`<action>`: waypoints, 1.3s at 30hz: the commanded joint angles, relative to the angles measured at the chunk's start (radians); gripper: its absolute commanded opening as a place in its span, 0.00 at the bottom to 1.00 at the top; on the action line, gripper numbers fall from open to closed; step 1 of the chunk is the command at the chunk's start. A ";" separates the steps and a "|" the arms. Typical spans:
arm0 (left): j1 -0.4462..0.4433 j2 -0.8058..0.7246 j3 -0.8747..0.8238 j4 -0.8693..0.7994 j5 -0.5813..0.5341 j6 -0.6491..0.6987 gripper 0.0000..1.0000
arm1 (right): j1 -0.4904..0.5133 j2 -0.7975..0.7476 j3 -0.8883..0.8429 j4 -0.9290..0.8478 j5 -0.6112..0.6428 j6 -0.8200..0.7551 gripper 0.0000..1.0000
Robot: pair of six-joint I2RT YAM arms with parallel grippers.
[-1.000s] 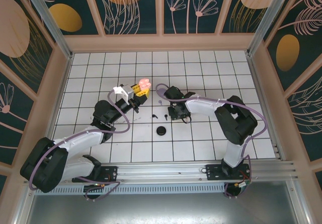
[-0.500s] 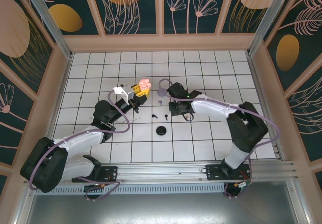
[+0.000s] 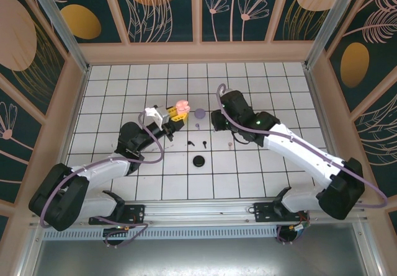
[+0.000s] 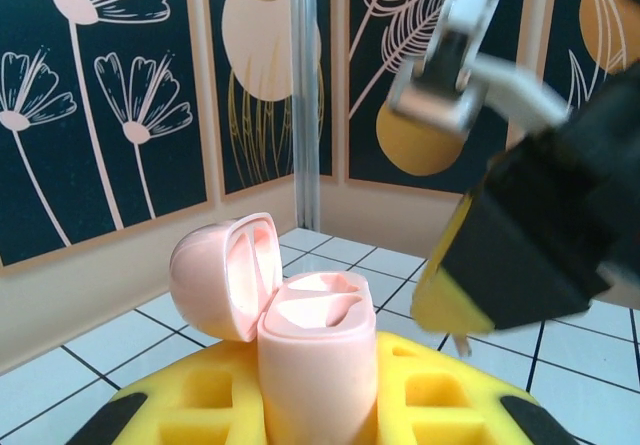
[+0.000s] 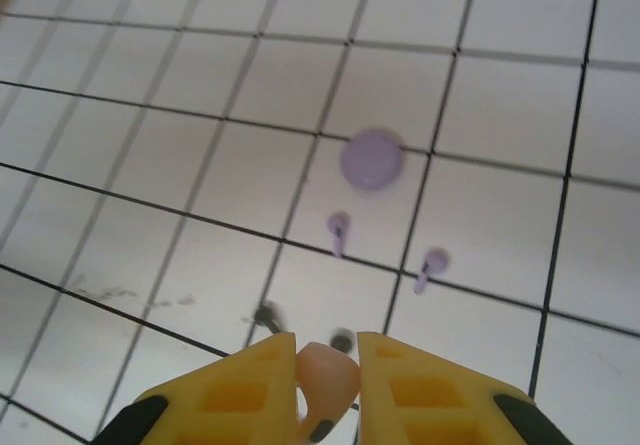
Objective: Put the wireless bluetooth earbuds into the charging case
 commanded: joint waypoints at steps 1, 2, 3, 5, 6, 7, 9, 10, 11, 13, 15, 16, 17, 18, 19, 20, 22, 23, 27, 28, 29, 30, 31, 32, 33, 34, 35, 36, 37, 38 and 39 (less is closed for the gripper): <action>-0.008 0.013 0.041 0.031 0.051 0.052 0.00 | 0.049 -0.047 0.088 0.007 0.045 -0.067 0.18; -0.010 0.015 0.045 0.030 0.053 0.061 0.00 | 0.061 -0.049 0.103 0.011 0.054 -0.079 0.18; -0.013 0.019 0.049 0.031 0.054 0.076 0.00 | 0.078 -0.051 0.117 0.019 0.068 -0.095 0.18; -0.019 0.029 0.059 0.032 0.043 0.103 0.00 | 0.102 -0.054 0.140 0.035 0.090 -0.123 0.18; -0.021 0.036 0.065 0.035 0.032 0.122 0.00 | 0.112 -0.055 0.148 0.045 0.100 -0.138 0.18; -0.025 0.046 0.072 0.039 0.029 0.141 0.00 | 0.122 -0.058 0.151 0.059 0.113 -0.152 0.18; -0.029 0.064 0.091 0.043 0.017 0.166 0.00 | 0.133 -0.067 0.148 0.091 0.123 -0.178 0.18; -0.031 0.073 0.100 0.049 0.014 0.173 0.00 | 0.136 -0.072 0.143 0.110 0.126 -0.189 0.18; -0.031 0.083 0.111 0.056 0.014 0.177 0.00 | 0.138 -0.077 0.137 0.128 0.126 -0.200 0.18; -0.035 0.105 0.137 0.066 0.019 0.179 0.00 | 0.141 -0.087 0.124 0.168 0.123 -0.224 0.18; -0.038 0.124 0.161 0.072 0.031 0.178 0.00 | 0.143 -0.092 0.116 0.198 0.122 -0.245 0.18; -0.039 0.136 0.173 0.077 0.038 0.178 0.00 | 0.145 -0.093 0.114 0.213 0.121 -0.255 0.18; -0.041 0.145 0.180 0.081 0.042 0.176 0.00 | 0.145 -0.095 0.113 0.224 0.121 -0.261 0.18; -0.043 0.154 0.187 0.087 0.046 0.175 0.00 | 0.145 -0.093 0.114 0.232 0.119 -0.267 0.18; -0.045 0.162 0.192 0.096 0.048 0.171 0.00 | 0.146 -0.090 0.118 0.234 0.117 -0.272 0.18; -0.047 0.170 0.195 0.105 0.052 0.168 0.00 | 0.145 -0.086 0.122 0.236 0.117 -0.274 0.18; -0.051 0.184 0.200 0.129 0.057 0.159 0.00 | 0.145 -0.077 0.127 0.237 0.119 -0.277 0.18; -0.052 0.191 0.203 0.136 0.060 0.157 0.00 | 0.145 -0.073 0.131 0.236 0.120 -0.278 0.18; -0.061 0.212 0.217 0.148 0.070 0.156 0.00 | 0.143 -0.054 0.142 0.236 0.120 -0.287 0.18; -0.062 0.215 0.220 0.149 0.073 0.157 0.00 | 0.143 -0.048 0.147 0.235 0.117 -0.288 0.18; -0.064 0.218 0.222 0.149 0.073 0.157 0.00 | 0.143 -0.043 0.150 0.233 0.116 -0.290 0.18; -0.065 0.221 0.223 0.151 0.073 0.157 0.00 | 0.142 -0.036 0.154 0.231 0.116 -0.291 0.18; -0.065 0.223 0.226 0.149 0.073 0.156 0.00 | 0.141 -0.030 0.155 0.231 0.116 -0.294 0.18; -0.066 0.223 0.226 0.151 0.073 0.156 0.00 | 0.141 -0.025 0.156 0.232 0.114 -0.294 0.18; -0.066 0.223 0.226 0.151 0.073 0.157 0.00 | 0.140 -0.021 0.157 0.233 0.111 -0.295 0.18; -0.068 0.223 0.227 0.152 0.073 0.159 0.00 | 0.138 -0.015 0.157 0.233 0.110 -0.296 0.18; -0.068 0.223 0.228 0.152 0.072 0.158 0.00 | 0.137 -0.011 0.157 0.233 0.109 -0.295 0.18; -0.068 0.222 0.228 0.151 0.072 0.159 0.00 | 0.135 -0.007 0.155 0.234 0.110 -0.295 0.18; -0.068 0.221 0.228 0.150 0.075 0.161 0.00 | 0.132 -0.004 0.154 0.236 0.107 -0.295 0.18; -0.068 0.219 0.228 0.147 0.077 0.162 0.00 | 0.130 -0.001 0.153 0.237 0.106 -0.294 0.18; -0.068 0.217 0.228 0.143 0.080 0.163 0.00 | 0.128 0.002 0.154 0.237 0.105 -0.294 0.18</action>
